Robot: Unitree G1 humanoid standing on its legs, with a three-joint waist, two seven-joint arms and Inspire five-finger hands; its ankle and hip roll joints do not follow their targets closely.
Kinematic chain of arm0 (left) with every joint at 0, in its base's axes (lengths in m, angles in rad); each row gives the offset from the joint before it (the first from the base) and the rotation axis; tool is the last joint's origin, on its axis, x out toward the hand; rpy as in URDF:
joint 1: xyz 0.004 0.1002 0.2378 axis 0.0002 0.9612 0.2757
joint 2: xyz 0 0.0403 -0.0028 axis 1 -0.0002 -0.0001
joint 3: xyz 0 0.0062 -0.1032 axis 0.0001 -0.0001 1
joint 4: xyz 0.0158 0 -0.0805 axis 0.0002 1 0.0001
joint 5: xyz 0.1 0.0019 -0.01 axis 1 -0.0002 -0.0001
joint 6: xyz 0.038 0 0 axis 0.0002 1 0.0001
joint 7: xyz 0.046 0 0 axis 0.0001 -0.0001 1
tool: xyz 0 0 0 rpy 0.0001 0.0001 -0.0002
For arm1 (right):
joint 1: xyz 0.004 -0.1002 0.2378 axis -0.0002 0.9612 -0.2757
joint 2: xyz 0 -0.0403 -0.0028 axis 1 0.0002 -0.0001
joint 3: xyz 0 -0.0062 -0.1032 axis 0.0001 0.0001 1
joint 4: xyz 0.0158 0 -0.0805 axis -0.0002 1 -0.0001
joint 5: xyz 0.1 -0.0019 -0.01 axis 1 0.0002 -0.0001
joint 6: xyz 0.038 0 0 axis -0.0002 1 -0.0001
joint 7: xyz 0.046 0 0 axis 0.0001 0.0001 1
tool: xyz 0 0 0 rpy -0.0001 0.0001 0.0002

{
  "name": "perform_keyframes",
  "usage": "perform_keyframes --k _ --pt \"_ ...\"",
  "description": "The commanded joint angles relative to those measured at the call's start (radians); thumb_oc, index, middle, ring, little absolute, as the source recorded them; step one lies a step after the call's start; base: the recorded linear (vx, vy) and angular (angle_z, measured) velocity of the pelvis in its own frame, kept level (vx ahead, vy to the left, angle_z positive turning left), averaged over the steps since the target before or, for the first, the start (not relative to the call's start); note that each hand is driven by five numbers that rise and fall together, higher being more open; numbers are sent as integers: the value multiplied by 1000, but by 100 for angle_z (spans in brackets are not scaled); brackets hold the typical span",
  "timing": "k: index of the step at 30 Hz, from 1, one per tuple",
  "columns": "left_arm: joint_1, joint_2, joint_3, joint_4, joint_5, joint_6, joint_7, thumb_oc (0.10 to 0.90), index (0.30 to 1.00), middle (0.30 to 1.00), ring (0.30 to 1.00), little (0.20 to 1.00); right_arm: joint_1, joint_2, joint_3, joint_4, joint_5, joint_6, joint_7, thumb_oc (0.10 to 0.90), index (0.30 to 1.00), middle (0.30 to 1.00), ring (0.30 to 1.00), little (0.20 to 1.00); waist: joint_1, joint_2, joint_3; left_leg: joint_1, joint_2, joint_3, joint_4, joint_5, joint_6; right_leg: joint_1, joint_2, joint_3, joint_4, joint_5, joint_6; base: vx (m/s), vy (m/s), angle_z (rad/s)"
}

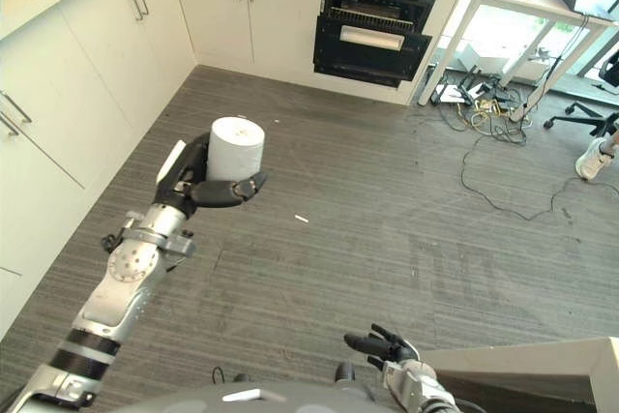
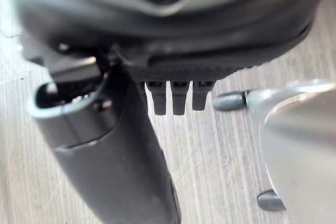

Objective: Place the dishes in the dishwasher.

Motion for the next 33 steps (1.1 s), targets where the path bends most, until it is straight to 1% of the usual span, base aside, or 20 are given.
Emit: perform_keyframes --k 1,3,4,7,14,16,17,18,20,21,23,24,26,27,28,29,30,31,32,33 --pt "-111 1 92 -138 24 -115 25 400 300 300 300 300 26 -56 14 49 13 4 2 800 900 900 900 900 0 33 -10 -30 37 -34 24 -44 -24 28 2 -2 21 -70 41 0 0 0" --pt "-106 2 99 -143 37 -119 30 400 300 300 300 300 26 -57 17 48 12 1 4 800 900 900 900 900 -4 36 -10 -24 40 -31 25 -46 -25 29 6 5 20 -74 38 2 -30 -16" --pt "-84 6 108 -149 79 -127 55 400 300 300 300 300 37 -59 28 31 12 -12 2 800 900 900 900 900 -11 41 -14 -12 49 -22 30 -48 -29 38 14 21 19 -85 30 1 -47 -21" --pt "-62 0 120 -149 108 -124 72 400 300 300 300 300 53 -54 42 30 -1 -14 4 800 900 900 900 900 -14 43 -21 -3 57 -25 30 -47 -34 53 23 20 18 -100 22 2 -51 -20" --pt "-51 -6 123 -137 139 -115 89 400 300 300 300 300 61 -58 56 53 -20 -9 2 800 900 900 900 900 -9 47 -21 -22 72 -80 27 -24 -52 67 46 1 31 -130 1 -15 -58 9" --pt "-55 -9 110 -128 145 -111 93 400 300 300 300 300 59 -59 59 47 -21 -11 1 800 900 900 900 900 -3 51 -15 -29 79 -104 21 -14 -59 59 49 -12 71 -145 -5 -22 -76 32" --pt "-59 -12 94 -122 139 -108 92 400 300 300 300 300 56 -59 64 36 -25 -13 0 800 900 900 900 900 -8 59 -2 -32 91 -128 23 -16 -66 31 54 -13 148 -177 -13 -16 -85 52" --pt "-60 -13 93 -121 139 -108 92 400 300 300 300 300 56 -59 64 35 -25 -13 0 800 900 900 900 900 -9 60 -1 -32 92 -129 24 -16 -67 28 55 -14 155 -182 -14 -16 -83 54" --pt "-58 -14 76 -103 141 -106 94 400 300 300 300 300 47 -60 84 21 -43 -19 -11 800 900 900 900 900 -11 62 15 -55 101 -156 62 -20 -72 5 69 -8 210 -219 -34 -6 -103 32" --pt "-58 -14 76 -102 141 -106 95 400 300 300 300 300 47 -60 84 20 -43 -19 -12 800 900 900 900 900 -13 61 15 -59 101 -157 67 -23 -73 3 69 -9 214 -221 -34 16 -138 31" --pt "-46 -14 75 -99 149 -102 98 400 300 300 300 300 35 -61 112 10 -69 -23 -25 800 900 900 900 900 -8 51 32 -104 89 -156 190 -59 -73 4 75 4 231 -241 -56 39 -147 33" --pt "-42 -22 72 -100 151 -95 97 400 300 300 300 300 28 -70 127 -9 -88 -27 -31 800 900 900 900 900 7 47 61 -174 61 -119 338 -47 -78 27 69 -8 230 -263 -80 40 -112 16" --pt "-42 -22 72 -100 151 -94 97 400 300 300 300 300 28 -69 126 -10 -89 -26 -31 800 900 900 900 900 4 49 61 -188 61 -124 360 -57 -77 25 70 -12 231 -264 -79 29 -56 7" --pt "-56 -29 56 -88 151 -90 98 400 300 300 300 300 30 -79 120 -19 -90 -27 -31 800 900 900 900 900 2 45 76 -273 65 -69 460 8 -85 62 67 -42 220 -276 -88 302 -144 44" --pt "-55 -38 39 -75 138 -79 77 400 300 300 300 300 32 -100 91 -13 -70 -19 -31 800 900 900 900 900 2 53 70 -395 108 111 436 64 -70 123 79 -80 173 -285 -86 315 -137 115" --pt "-55 -38 39 -75 138 -79 77 400 300 300 300 300 33 -101 91 -13 -70 -19 -31 800 900 900 900 900 9 50 67 -391 106 120 431 62 -68 123 75 -74 166 -282 -84 427 -59 156" --pt "-45 -36 44 -76 150 -76 79 400 300 300 300 300 32 -106 92 -15 -69 -19 -28 800 900 900 900 900 21 58 64 -410 86 126 370 65 -68 138 78 -64 142 -285 -78 158 35 119" --pt "-45 -36 44 -76 150 -76 79 400 300 300 300 300 32 -106 92 -15 -69 -19 -28 800 900 900 900 900 21 58 64 -410 86 126 370 65 -68 138 78 -64 142 -285 -78 543 104 14" --pt "-41 -37 60 -81 165 -73 84 400 300 300 300 300 26 -113 89 -21 -69 -25 -32 800 900 900 900 900 48 75 67 -471 74 101 178 112 -97 185 85 -58 110 -316 -62 409 73 -36" --pt "-41 -38 60 -81 165 -73 84 400 300 300 300 300 26 -113 89 -21 -69 -25 -32 800 900 900 900 900 47 71 65 -463 69 103 162 120 -98 185 81 -60 109 -317 -62 594 102 -25"
